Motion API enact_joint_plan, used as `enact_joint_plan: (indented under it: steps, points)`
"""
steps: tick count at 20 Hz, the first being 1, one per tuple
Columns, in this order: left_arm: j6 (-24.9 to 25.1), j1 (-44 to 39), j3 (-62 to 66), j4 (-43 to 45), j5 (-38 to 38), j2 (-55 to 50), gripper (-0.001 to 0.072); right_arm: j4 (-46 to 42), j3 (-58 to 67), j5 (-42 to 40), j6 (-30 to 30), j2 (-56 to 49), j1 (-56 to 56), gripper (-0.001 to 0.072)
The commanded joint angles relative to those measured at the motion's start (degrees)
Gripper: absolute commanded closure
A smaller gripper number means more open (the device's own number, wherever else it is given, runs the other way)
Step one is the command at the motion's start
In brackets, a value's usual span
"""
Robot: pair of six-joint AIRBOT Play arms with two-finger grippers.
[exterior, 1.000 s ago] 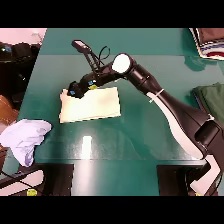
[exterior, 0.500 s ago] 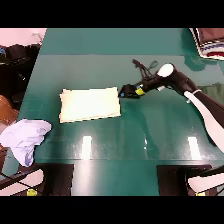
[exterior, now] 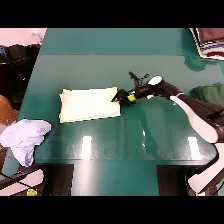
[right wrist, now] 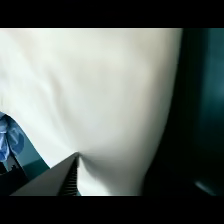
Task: Fold the shirts.
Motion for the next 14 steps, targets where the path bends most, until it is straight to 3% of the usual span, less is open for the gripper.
enact_joint_plan:
  steps: [1,2,3,8,14]
  points:
    - [0.44,0.04,0.0,-0.2,-0.37,0.04,0.0684,0.31,8.07,-0.26,0.52,-5.84,4.57,0.0467]
    - [0.44,0.04,0.0,-1.09,-0.76,0.04,0.0684,-0.13,9.81,-0.28,0.5,-6.36,5.09,0.0618]
    - [0.44,0.02,0.0,-2.12,-1.2,0.04,0.0685,-0.63,11.15,-0.42,0.5,-6.4,5.11,0.0693]
    - [0.37,-8.24,0.0,-2.34,-1.25,0.04,0.0685,-9.49,13.14,0.72,4.26,0.39,-2.43,0.0693]
    - [-0.33,-22.8,0.0,-2.45,2.05,0.04,0.0684,-26.45,13.14,9.66,7.8,15.58,-24.13,0.0693]
